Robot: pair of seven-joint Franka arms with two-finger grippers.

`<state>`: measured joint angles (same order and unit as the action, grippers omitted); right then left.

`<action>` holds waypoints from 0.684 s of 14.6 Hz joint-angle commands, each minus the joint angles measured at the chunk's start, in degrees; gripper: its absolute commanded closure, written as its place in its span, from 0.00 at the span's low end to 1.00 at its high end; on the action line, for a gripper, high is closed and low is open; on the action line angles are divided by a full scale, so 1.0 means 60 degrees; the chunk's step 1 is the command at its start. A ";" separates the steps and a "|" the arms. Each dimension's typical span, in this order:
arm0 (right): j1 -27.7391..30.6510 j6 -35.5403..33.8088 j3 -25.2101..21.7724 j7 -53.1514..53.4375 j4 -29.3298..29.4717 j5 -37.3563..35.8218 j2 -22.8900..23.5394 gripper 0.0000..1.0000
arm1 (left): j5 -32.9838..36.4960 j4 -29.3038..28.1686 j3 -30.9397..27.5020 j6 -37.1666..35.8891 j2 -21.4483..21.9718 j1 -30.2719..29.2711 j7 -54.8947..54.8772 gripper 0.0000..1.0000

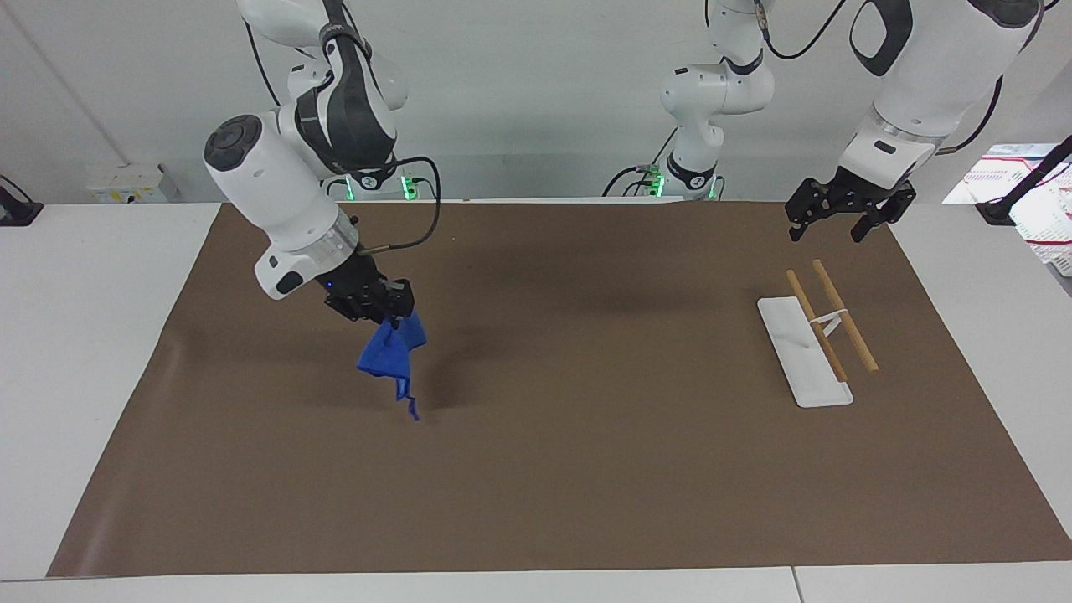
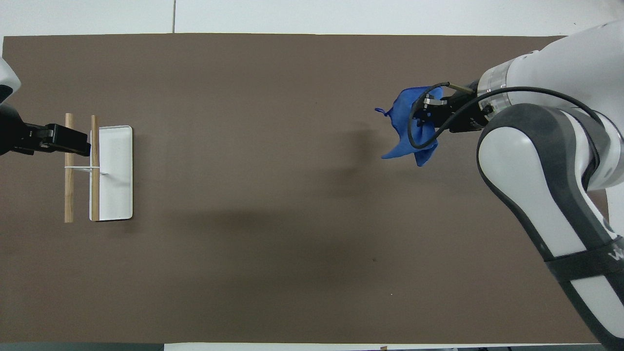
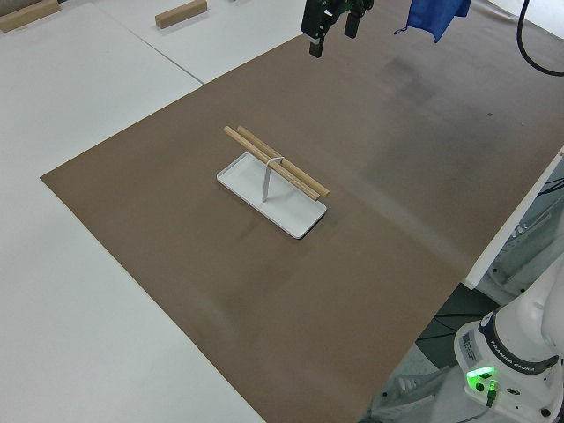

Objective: Right arm passes towel to left arm to hang
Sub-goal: 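Lift the towel with the right gripper while the left gripper rises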

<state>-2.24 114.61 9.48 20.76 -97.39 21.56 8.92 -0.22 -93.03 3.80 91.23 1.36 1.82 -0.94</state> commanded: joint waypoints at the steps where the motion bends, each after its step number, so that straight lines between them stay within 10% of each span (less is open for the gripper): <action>1: -0.0400 0.0436 0.0148 0.1603 0.1068 0.1381 0.0621 1.00 | -0.0008 -0.0373 0.0026 0.0118 0.0316 -0.0098 -0.0049 0.00; 10: -0.2655 0.4624 0.0148 0.5164 0.1026 0.5664 0.0871 1.00 | -0.1278 -0.1823 0.0099 0.1230 0.0683 0.0342 0.2288 0.00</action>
<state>-15.08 138.26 10.21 47.11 -92.44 53.42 13.52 -4.32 -100.72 4.66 95.69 3.89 3.15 7.10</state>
